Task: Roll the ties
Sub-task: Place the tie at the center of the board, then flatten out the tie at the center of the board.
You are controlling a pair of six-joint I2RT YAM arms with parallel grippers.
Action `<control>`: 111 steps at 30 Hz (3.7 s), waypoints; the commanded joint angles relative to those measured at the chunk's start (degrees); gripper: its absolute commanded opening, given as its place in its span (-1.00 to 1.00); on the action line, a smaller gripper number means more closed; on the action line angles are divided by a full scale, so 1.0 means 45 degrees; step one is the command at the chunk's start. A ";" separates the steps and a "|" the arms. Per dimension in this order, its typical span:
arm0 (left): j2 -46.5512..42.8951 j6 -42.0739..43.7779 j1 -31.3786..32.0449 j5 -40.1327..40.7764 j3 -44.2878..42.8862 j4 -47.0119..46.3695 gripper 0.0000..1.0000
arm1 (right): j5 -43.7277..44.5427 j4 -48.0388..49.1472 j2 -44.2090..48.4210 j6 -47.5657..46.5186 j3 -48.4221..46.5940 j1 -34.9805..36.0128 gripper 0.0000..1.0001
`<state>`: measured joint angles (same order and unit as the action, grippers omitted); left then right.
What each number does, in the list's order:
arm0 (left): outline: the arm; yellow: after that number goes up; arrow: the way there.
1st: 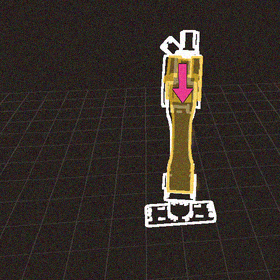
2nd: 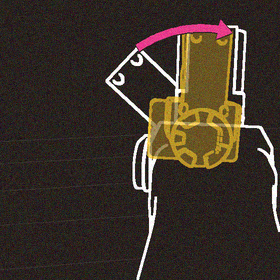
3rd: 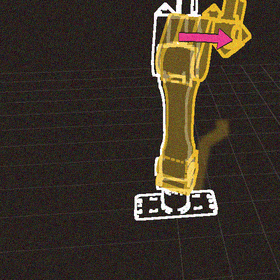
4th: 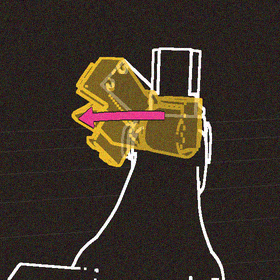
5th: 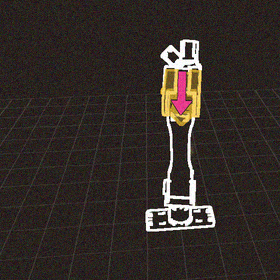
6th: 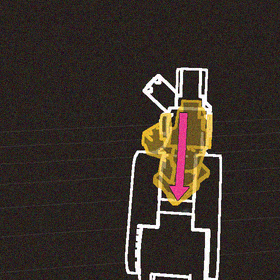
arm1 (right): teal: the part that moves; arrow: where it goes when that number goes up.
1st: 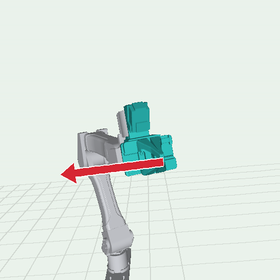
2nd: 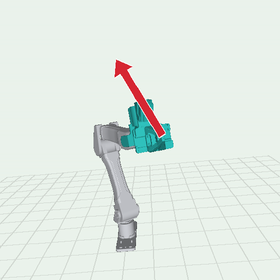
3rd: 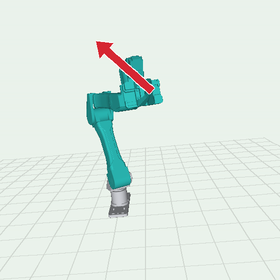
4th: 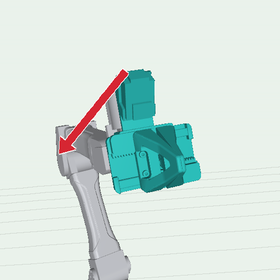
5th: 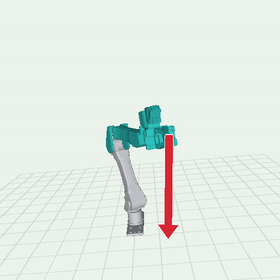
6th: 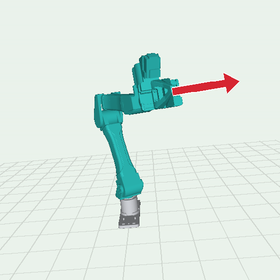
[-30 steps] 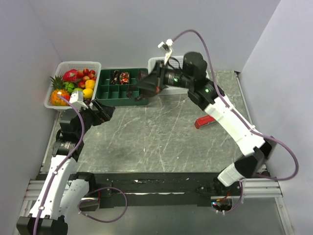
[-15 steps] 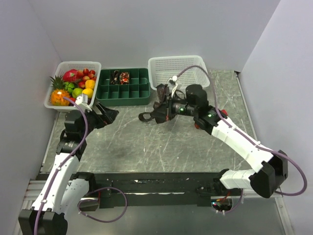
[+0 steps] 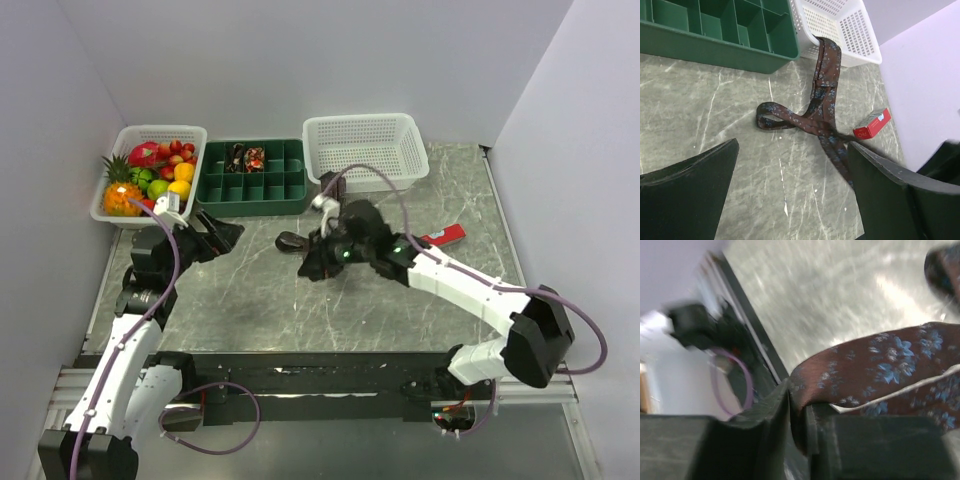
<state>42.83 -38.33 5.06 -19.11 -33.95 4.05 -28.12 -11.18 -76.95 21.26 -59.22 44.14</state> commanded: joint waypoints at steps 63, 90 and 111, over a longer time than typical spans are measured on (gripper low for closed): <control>-0.0357 0.0118 0.0028 0.0009 0.0553 -0.0530 0.93 | -0.1737 -0.1209 -0.6636 -0.0661 -0.1158 -0.3676 -1.00; 0.0893 -0.0487 0.3113 0.0458 -0.0072 -0.2561 0.93 | -0.5975 -0.0288 0.4382 -0.2574 0.0405 -0.3540 -1.00; -0.1078 0.0099 0.4208 0.3385 -0.1262 -0.0122 0.93 | 0.0441 -0.2475 0.2671 -0.2086 -0.8408 -0.0319 -1.00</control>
<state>42.57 -39.13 23.83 -10.46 -35.88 -1.17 -39.79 -17.82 -57.67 12.88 -84.33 38.11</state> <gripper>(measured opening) 0.964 0.010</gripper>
